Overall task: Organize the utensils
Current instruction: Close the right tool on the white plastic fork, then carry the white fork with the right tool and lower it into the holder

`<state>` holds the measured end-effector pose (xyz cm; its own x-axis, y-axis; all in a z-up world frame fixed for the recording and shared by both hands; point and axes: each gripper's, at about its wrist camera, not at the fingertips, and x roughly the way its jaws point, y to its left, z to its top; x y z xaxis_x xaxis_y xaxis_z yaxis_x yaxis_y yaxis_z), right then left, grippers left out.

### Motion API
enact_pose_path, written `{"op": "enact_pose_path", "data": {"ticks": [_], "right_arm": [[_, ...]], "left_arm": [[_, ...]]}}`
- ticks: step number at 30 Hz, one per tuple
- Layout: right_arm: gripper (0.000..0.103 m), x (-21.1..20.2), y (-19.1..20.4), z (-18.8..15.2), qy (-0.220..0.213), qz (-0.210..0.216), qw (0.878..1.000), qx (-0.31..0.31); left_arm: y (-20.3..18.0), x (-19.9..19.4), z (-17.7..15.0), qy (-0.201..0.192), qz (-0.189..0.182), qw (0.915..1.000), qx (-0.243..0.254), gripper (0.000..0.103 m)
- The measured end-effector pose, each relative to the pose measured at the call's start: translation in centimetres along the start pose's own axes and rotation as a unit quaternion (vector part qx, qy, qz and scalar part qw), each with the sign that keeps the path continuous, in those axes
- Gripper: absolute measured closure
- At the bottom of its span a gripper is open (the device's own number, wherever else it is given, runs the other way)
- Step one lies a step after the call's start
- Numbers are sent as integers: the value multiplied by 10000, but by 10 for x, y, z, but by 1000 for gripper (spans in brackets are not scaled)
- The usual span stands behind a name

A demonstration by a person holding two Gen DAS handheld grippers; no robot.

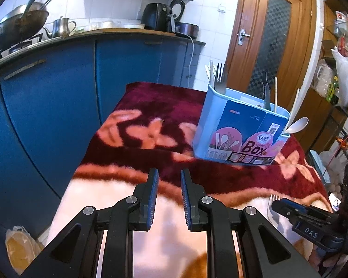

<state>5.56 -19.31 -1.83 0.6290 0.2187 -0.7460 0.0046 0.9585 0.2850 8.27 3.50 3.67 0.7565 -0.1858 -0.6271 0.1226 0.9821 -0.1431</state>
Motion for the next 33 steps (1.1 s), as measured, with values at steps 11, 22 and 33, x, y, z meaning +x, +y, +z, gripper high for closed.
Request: {"op": "enact_pose_path", "data": {"ticks": [11,22,33], "right_arm": [[97,-8,-3,2,-237,326,9992,-5],[100,-76,21,23,-1734,105,9825,-670],[100,-121,30,89,-3064,-644,9427,-1154]], "left_arm": [[-7,2,-2,53,-24,10000,65,83],[-11,7,0,98,-39,9999,82,83],[-20,16,9,139,-72,9998,77,83]]}}
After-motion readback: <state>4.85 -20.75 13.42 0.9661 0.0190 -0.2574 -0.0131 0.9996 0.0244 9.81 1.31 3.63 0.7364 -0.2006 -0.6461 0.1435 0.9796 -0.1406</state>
